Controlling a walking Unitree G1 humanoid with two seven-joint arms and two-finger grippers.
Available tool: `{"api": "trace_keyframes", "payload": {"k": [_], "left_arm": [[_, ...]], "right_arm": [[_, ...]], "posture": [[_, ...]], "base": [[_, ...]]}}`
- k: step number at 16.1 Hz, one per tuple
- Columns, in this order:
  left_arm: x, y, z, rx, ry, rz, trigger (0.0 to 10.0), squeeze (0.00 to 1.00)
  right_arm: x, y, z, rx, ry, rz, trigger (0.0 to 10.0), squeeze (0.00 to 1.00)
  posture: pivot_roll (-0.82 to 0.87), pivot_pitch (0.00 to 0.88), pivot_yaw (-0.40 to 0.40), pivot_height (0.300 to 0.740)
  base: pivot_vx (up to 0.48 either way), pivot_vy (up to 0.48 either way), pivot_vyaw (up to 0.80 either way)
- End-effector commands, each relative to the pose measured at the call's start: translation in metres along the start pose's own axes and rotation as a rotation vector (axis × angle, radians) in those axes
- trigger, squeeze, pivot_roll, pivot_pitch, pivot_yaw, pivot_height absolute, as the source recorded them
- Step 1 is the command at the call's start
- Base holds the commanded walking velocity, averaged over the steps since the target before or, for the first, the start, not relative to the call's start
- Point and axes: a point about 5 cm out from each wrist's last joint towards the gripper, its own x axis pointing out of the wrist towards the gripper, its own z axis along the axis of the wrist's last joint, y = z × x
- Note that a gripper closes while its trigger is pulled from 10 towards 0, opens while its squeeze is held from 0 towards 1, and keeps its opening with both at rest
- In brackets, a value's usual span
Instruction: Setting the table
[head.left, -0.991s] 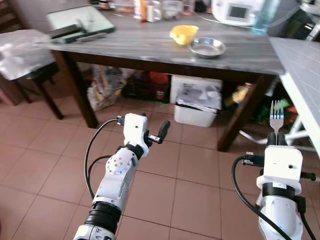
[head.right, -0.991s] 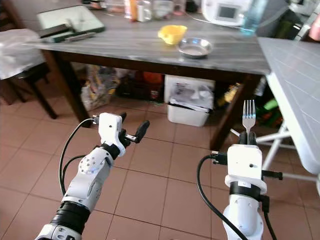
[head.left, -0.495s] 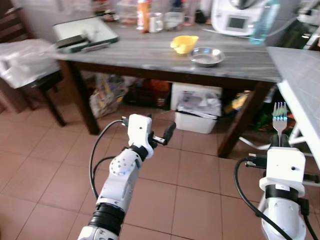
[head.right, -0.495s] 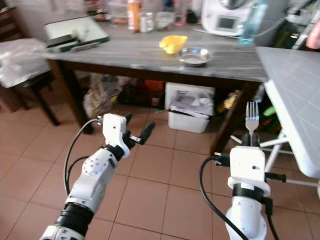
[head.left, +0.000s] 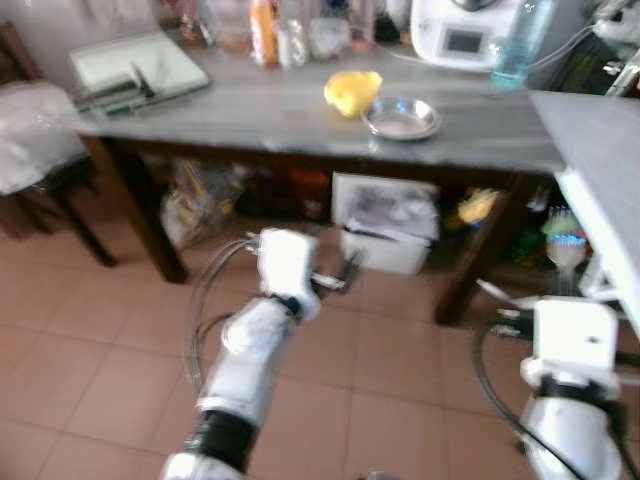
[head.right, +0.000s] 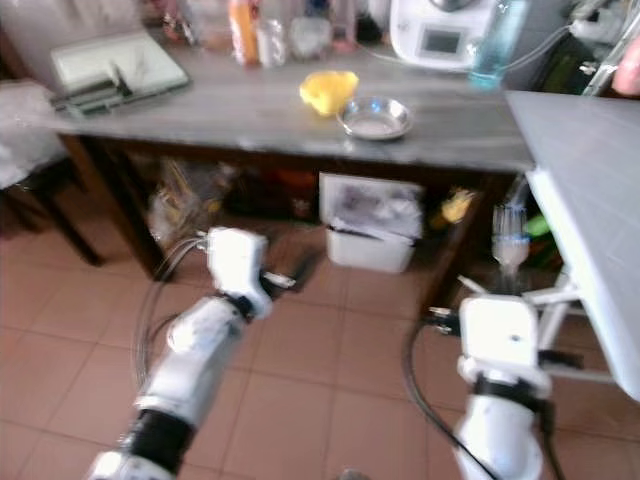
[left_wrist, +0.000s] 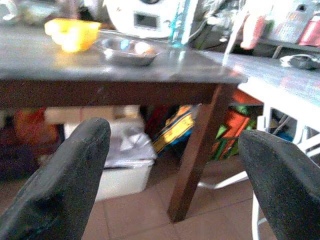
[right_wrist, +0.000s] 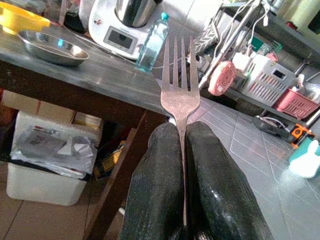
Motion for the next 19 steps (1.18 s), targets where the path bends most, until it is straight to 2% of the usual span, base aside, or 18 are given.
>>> {"api": "trace_keyframes", "payload": {"k": [1, 19], "left_arm": [[-0.0018, 0.0076, 0.0047, 0.024, -0.007, 0.011, 10.0, 0.0], [-0.0025, 0.0048, 0.0016, 0.026, 0.014, -0.005, 10.0, 0.0]], "right_arm": [[0.0, 0.0011, 0.0062, 0.014, -0.025, -0.005, 10.0, 0.0], [0.0004, 0.0003, 0.0062, 0.005, -0.026, -0.006, 10.0, 0.0]], "posture": [[-0.09, 0.093, 0.008, 0.74], [-0.09, 0.093, 0.007, 0.74]], "base": [[0.379, 0.0, 0.0], [0.374, 0.0, 0.0]]}}
